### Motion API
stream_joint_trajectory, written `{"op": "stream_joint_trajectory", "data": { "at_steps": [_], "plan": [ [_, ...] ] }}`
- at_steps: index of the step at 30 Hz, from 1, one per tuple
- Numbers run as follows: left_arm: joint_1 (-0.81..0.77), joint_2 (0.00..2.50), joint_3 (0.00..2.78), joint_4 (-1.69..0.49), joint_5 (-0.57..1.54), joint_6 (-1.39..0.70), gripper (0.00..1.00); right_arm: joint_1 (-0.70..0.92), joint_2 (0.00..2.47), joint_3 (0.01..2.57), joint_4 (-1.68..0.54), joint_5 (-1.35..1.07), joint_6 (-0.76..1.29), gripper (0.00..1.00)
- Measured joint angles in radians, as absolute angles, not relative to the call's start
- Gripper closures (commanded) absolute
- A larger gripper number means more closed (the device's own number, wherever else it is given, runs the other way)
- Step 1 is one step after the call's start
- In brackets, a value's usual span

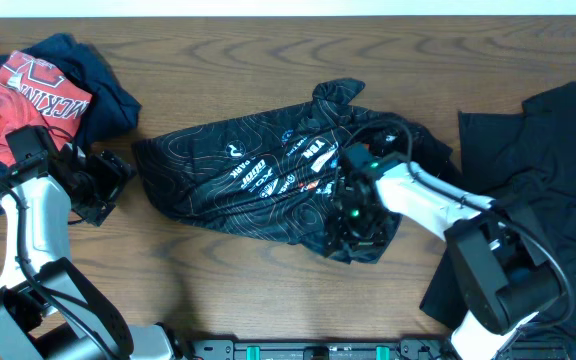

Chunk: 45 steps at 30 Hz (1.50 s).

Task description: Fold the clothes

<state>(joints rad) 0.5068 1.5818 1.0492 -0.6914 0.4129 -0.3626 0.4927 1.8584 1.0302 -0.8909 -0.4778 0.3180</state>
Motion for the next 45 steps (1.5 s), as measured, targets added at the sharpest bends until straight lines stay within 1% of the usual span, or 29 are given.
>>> {"op": "stream_joint_trajectory", "data": {
  "at_steps": [4,6,7,10,12,18,19,25,27,33,40,45],
  "plan": [
    [0.507,1.582,1.049,-0.691,0.413,-0.363,0.18,0.403,1.859,1.036,-0.889,-0.467,0.313,0.41],
    [0.507,1.582,1.049,-0.691,0.413,-0.362,0.18,0.371,1.859,1.047,-0.892,-0.454,0.306,0.29],
    [0.507,1.582,1.049,-0.691,0.413,-0.363,0.18,0.36,1.859,1.058,-0.897,-0.443,0.298,0.26],
    [0.507,1.582,1.049,-0.691,0.413,-0.363,0.18,0.352,1.862,1.102,-0.924,-0.366,0.273,0.23],
    [0.507,1.582,1.049,-0.691,0.413,-0.363,0.18,0.353,1.865,1.131,-0.958,-0.326,0.257,0.23],
    [0.507,1.582,1.049,-0.691,0.413,-0.363,0.18,0.377,1.857,1.229,-1.071,-0.26,0.218,0.31],
    [0.507,1.582,1.049,-0.691,0.413,-0.363,0.18,0.39,1.851,1.232,-1.078,-0.256,0.214,0.31],
    [0.507,1.582,1.049,-0.691,0.413,-0.363,0.18,0.492,1.771,1.232,-1.169,-0.27,0.223,0.21],
    [0.507,1.582,1.049,-0.691,0.413,-0.363,0.18,0.51,1.756,1.232,-1.187,-0.283,0.235,0.19],
    [0.507,1.582,1.049,-0.691,0.413,-0.363,0.18,0.529,1.753,1.186,-1.167,-0.299,0.277,0.12],
    [0.507,1.582,1.049,-0.691,0.413,-0.362,0.18,0.511,1.753,1.087,-1.087,-0.298,0.304,0.1],
    [0.507,1.582,1.049,-0.691,0.413,-0.363,0.18,0.437,1.753,1.042,-1.098,-0.263,0.307,0.1]
  ]
}}
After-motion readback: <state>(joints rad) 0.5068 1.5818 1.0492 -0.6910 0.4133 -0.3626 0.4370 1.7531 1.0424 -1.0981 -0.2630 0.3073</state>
